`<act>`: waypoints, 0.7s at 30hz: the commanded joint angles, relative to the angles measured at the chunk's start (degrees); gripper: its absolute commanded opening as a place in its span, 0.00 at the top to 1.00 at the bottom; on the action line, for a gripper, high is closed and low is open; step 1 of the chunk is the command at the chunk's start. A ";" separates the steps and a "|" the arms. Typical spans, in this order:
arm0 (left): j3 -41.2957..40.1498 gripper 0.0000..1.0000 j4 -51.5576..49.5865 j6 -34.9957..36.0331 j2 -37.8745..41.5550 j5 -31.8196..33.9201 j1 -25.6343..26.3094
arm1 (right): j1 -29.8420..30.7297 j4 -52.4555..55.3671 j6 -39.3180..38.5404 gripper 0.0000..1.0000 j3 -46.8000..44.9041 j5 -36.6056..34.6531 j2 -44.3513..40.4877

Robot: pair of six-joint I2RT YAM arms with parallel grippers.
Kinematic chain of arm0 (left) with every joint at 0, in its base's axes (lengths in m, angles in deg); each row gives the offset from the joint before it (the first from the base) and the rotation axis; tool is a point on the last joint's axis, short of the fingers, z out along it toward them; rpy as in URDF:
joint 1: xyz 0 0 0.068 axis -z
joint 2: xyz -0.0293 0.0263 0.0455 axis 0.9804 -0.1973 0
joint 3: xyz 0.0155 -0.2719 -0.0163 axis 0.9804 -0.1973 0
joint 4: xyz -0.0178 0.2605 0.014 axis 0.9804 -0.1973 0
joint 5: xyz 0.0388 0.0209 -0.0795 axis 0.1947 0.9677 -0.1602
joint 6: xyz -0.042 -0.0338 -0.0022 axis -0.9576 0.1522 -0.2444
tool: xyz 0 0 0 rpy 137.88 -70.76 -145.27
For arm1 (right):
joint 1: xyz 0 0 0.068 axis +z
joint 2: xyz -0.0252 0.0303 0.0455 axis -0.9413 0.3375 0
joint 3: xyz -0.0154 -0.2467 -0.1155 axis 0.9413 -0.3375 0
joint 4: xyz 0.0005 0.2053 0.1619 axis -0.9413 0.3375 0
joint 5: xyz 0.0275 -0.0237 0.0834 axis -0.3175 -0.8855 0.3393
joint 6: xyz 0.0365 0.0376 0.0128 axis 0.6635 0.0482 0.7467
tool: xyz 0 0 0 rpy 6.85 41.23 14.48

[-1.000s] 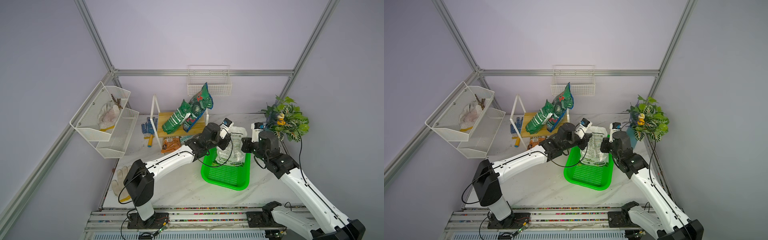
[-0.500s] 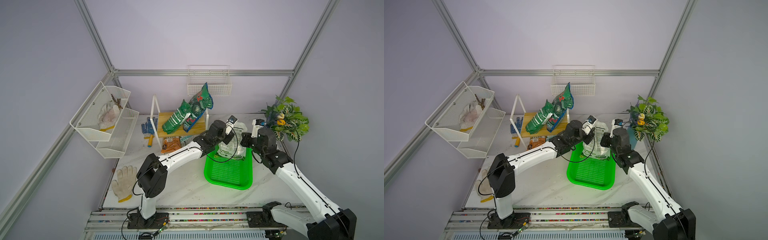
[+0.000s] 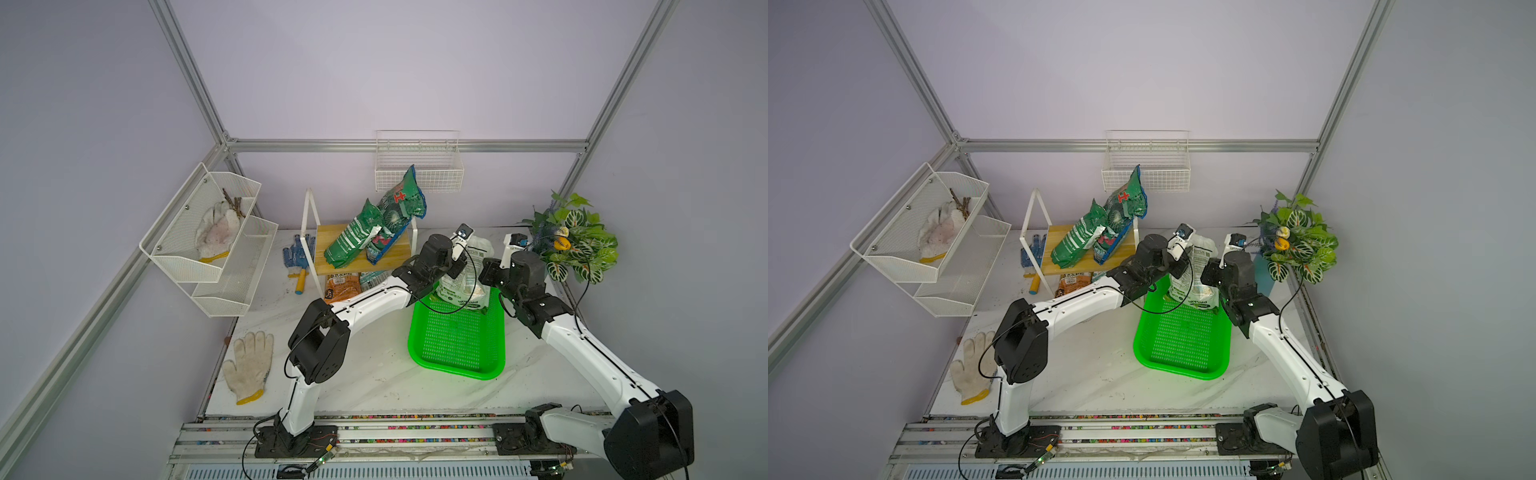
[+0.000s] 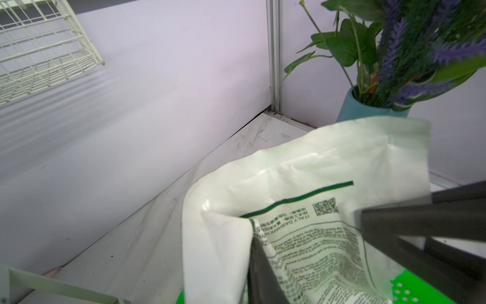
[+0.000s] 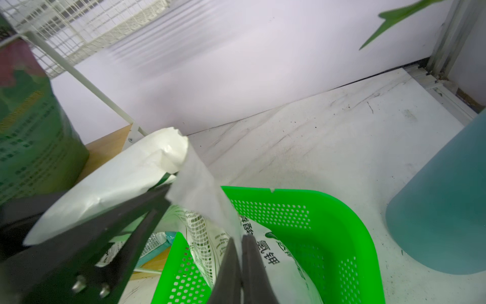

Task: Take down the fertilizer bag from the shelf
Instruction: Place the fertilizer bag in the storage box.

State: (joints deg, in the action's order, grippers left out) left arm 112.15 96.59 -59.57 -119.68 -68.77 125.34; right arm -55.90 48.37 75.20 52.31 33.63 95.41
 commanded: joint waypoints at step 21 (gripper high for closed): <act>-1.87 0.00 8.95 -3.57 15.73 -2.47 -0.51 | -2.96 -1.03 -2.02 0.14 8.92 5.14 3.85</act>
State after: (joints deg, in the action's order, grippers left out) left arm 112.02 105.38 -60.29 -107.22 -68.77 124.93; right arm -58.66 44.09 74.81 58.35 38.07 100.18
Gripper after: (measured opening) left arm 0.999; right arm 0.858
